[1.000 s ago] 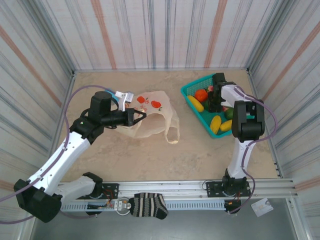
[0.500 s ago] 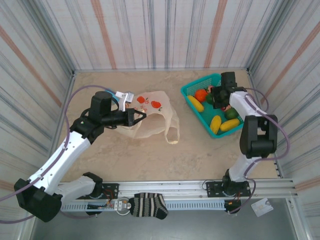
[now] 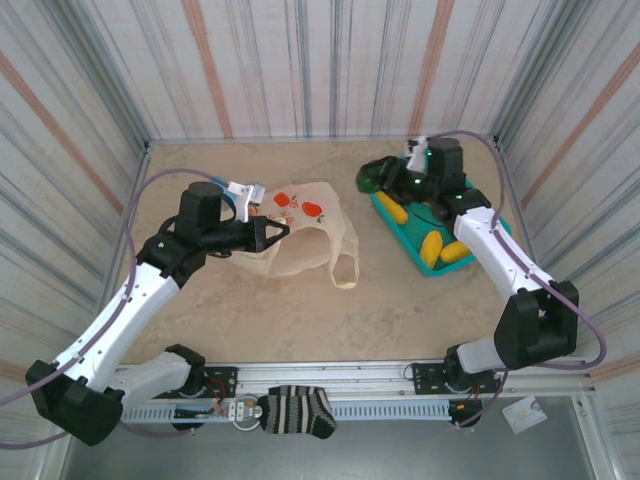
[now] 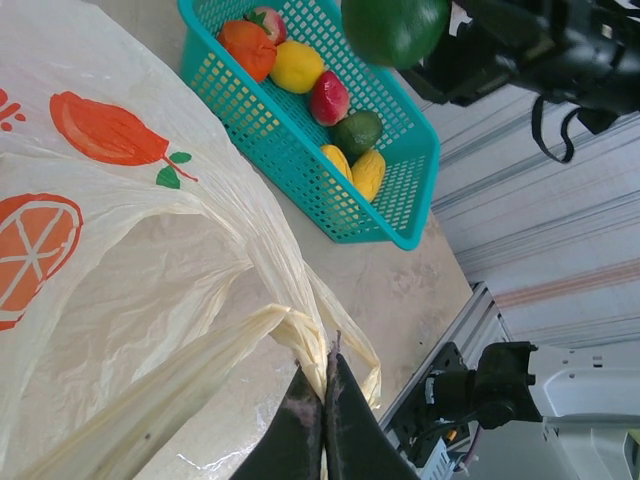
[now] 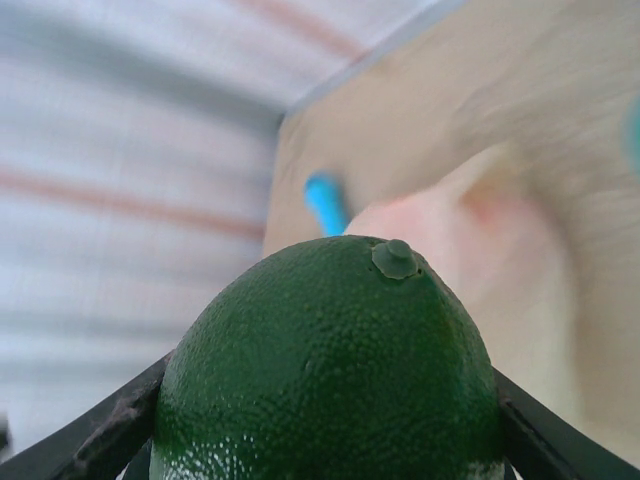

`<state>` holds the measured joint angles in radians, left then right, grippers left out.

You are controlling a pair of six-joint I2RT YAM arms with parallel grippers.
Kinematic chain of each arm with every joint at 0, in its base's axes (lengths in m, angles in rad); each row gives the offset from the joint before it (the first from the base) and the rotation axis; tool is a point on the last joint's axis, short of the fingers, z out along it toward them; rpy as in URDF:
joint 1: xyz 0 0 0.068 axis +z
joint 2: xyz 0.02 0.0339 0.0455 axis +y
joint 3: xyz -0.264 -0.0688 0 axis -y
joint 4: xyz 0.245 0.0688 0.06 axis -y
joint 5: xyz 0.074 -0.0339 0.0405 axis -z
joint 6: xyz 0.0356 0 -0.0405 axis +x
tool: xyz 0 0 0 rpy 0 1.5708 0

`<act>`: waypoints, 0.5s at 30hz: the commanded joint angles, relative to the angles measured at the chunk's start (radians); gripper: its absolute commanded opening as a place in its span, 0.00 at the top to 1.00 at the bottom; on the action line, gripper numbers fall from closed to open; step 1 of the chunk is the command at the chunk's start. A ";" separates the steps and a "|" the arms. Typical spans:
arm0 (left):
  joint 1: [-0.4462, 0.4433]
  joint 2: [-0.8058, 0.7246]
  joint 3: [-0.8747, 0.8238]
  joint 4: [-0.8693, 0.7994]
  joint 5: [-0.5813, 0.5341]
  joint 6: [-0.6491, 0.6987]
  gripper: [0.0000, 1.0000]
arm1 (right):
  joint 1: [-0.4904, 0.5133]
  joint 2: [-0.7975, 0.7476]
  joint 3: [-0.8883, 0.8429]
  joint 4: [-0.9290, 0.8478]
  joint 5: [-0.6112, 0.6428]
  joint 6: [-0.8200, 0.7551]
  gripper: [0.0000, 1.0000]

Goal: Place the fake fruits into the plastic bag and tie a complex knot

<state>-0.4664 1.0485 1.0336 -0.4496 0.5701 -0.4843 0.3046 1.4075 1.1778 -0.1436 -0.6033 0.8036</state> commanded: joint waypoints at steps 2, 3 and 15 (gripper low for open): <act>-0.005 -0.021 0.042 -0.027 -0.023 0.019 1.00 | 0.201 -0.066 0.030 -0.150 -0.089 -0.340 0.47; -0.005 -0.019 0.042 -0.029 -0.025 0.020 1.00 | 0.245 -0.068 0.020 -0.161 -0.100 -0.376 0.47; -0.005 -0.043 0.037 -0.043 -0.053 0.024 1.00 | 0.427 0.101 -0.008 -0.259 -0.037 -0.488 0.47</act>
<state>-0.4667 1.0298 1.0470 -0.4763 0.5301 -0.4824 0.7212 1.4555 1.1763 -0.3527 -0.6834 0.3676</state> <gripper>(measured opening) 0.048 0.655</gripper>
